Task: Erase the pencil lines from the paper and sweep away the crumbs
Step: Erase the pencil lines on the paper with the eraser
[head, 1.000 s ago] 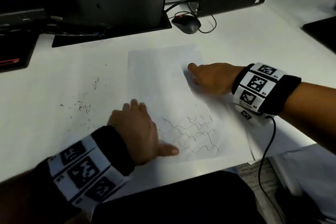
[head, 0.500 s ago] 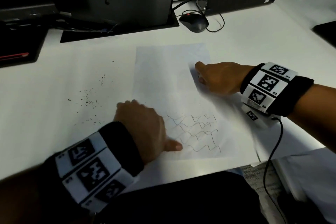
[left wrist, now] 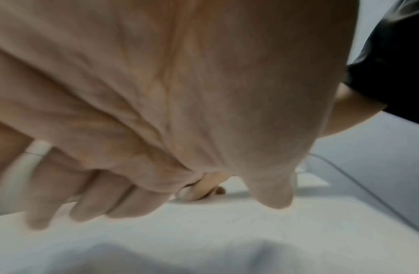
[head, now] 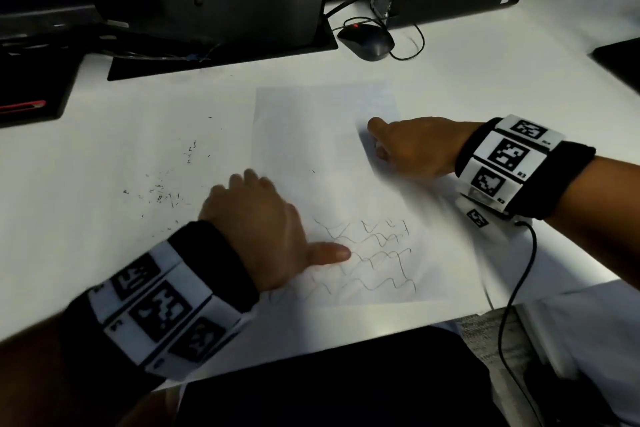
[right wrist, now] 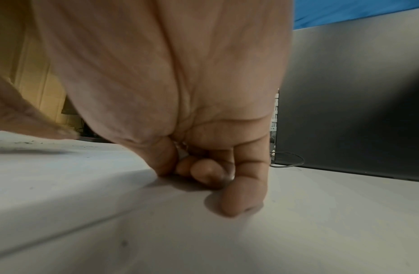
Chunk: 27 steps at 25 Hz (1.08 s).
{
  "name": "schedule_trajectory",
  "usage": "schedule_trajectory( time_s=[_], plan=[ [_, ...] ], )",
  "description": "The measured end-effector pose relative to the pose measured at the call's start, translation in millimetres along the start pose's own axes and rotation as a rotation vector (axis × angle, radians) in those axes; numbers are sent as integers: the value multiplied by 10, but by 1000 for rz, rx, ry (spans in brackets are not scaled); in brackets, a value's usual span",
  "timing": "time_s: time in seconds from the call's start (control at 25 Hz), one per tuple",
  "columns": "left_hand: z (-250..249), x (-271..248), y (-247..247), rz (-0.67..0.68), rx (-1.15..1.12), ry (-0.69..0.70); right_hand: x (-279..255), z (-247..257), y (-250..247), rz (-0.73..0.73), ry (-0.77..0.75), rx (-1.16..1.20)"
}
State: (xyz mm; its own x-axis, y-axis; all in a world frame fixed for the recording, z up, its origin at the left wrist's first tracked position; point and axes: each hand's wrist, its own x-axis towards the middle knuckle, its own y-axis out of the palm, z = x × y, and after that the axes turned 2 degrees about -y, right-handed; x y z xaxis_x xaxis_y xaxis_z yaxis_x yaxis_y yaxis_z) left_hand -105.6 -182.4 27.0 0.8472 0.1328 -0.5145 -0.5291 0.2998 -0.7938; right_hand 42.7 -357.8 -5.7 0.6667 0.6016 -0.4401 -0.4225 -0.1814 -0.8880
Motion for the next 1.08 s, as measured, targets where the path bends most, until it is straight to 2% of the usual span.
schedule_trajectory(
  time_s=[0.08,0.12,0.16,0.2,0.24,0.36,0.4,0.44,0.48,0.6,0.64,0.8,0.84,0.92,0.96,1.04,1.08],
  plan=[
    [-309,73,-61,-76,-208,300,18,23,-7,5,-6,-14],
    [-523,81,-88,-63,-226,453,21,20,-3,14,-1,-20],
    [-684,87,-85,-38,-212,546,22,13,-1,22,9,-20],
    [-730,104,-50,-9,-190,549,25,5,-1,25,13,-21],
    [-650,114,17,17,-164,474,34,10,0,22,8,-23],
    [-93,82,150,122,-45,50,27,0,11,-1,2,-17],
    [49,65,101,131,0,-29,22,-12,16,0,1,-16],
    [111,99,56,84,4,-37,25,-13,17,5,2,-23],
    [88,170,13,16,-50,20,26,-11,13,5,5,-31],
    [-218,331,-61,-44,-199,329,31,-4,11,-4,-1,-20],
    [-266,356,-22,-23,-185,339,31,-9,19,-8,1,-18],
    [133,190,114,175,16,-45,19,5,18,1,8,-22],
    [205,134,98,162,54,-69,16,-2,20,6,9,-22],
    [240,106,71,-15,20,-11,24,-6,13,9,7,-23],
    [203,111,85,-72,-10,68,28,1,9,13,9,-18],
    [80,101,154,-63,-45,253,23,2,-4,19,20,-11],
    [96,96,229,-31,-35,277,22,4,-4,10,19,-9]
  ],
)
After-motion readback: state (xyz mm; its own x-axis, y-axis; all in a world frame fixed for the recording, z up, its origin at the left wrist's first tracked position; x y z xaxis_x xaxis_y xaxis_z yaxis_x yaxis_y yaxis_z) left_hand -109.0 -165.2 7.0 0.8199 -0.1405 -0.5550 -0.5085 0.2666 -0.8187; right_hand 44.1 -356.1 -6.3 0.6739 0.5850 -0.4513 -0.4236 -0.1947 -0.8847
